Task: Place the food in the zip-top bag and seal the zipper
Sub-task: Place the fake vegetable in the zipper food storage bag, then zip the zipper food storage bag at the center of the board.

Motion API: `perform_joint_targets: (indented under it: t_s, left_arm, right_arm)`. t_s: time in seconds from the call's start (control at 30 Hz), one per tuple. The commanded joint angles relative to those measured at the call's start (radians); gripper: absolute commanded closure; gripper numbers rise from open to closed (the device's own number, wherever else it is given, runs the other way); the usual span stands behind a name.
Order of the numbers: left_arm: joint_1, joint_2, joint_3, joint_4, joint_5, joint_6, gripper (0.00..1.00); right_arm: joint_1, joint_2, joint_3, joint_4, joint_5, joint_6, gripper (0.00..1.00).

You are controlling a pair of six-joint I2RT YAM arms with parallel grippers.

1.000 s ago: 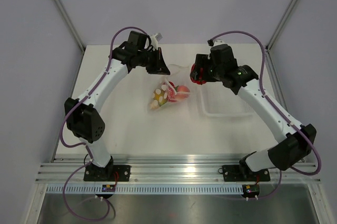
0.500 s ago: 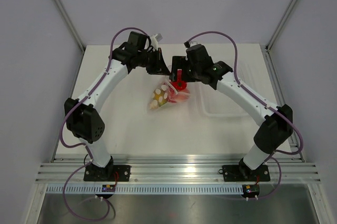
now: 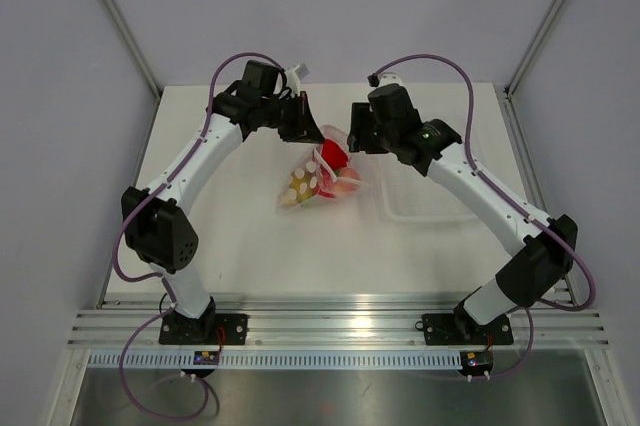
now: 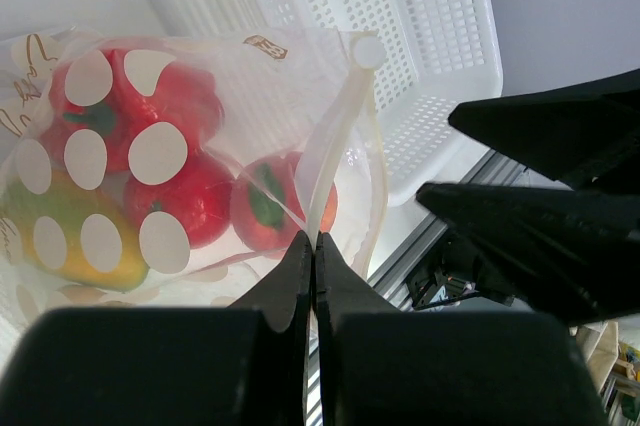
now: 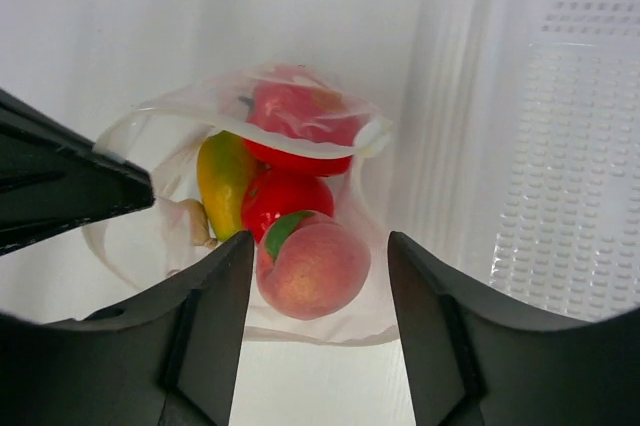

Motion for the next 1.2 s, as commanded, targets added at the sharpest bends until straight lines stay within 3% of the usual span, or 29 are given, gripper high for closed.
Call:
perform_joint_targets:
  t_s: [0.0, 0.13, 0.33, 0.4, 0.43, 0.53, 0.57, 0.63, 0.7, 0.8, 0.83, 0.93, 1.03, 1.17]
  left_arm:
    - [0.001, -0.052, 0.009, 0.053, 0.038, -0.004, 1.00]
    - [0.003, -0.051, 0.007, 0.053, 0.038, -0.004, 1.00]
    - [0.005, -0.052, 0.013, 0.059, 0.041, -0.010, 1.00]
    - [0.006, -0.051, 0.015, 0.059, 0.042, -0.010, 1.00]
    - [0.008, -0.049, 0.016, 0.059, 0.041, -0.009, 1.00]
    - [0.008, -0.045, 0.021, 0.046, 0.047, 0.005, 1.00]
    - [0.008, -0.043, 0.024, 0.041, 0.056, 0.019, 1.00]
    - [0.008, -0.031, 0.041, 0.012, 0.056, 0.033, 1.00]
    - [0.009, -0.025, 0.054, -0.005, 0.055, 0.050, 1.00]
    - [0.014, 0.000, 0.079, -0.052, 0.045, 0.080, 0.86]
    - [0.015, 0.006, 0.100, -0.065, 0.041, 0.089, 0.70]
    - [0.015, 0.003, 0.120, -0.102, 0.012, 0.140, 0.39]
    - [0.015, -0.032, 0.125, -0.131, -0.042, 0.181, 0.28]
    - [0.014, -0.100, 0.113, -0.155, -0.117, 0.226, 0.28]
  right_arm:
    - [-0.049, -0.051, -0.080, 0.008, 0.028, -0.002, 0.37]
    - [-0.082, -0.053, -0.154, 0.022, -0.024, 0.007, 0.18]
    - [-0.092, -0.013, -0.241, 0.068, -0.118, 0.027, 0.20]
    - [-0.092, 0.001, -0.257, 0.089, -0.146, 0.030, 0.31]
    - [-0.093, 0.000, -0.263, 0.097, -0.155, 0.032, 0.44]
    - [-0.092, -0.017, -0.270, 0.142, -0.172, 0.029, 0.70]
    - [-0.092, -0.022, -0.269, 0.148, -0.173, 0.030, 0.89]
    - [-0.092, -0.036, -0.257, 0.156, -0.179, 0.032, 1.00]
    - [-0.093, -0.045, -0.243, 0.151, -0.186, 0.041, 1.00]
    - [-0.092, -0.051, -0.215, 0.146, -0.186, 0.084, 1.00]
    - [-0.092, -0.051, -0.201, 0.146, -0.186, 0.098, 1.00]
    - [-0.092, -0.048, -0.188, 0.140, -0.210, 0.138, 1.00]
    - [-0.092, -0.069, -0.209, 0.168, -0.218, 0.179, 1.00]
    - [-0.092, -0.091, -0.209, 0.182, -0.224, 0.222, 1.00]
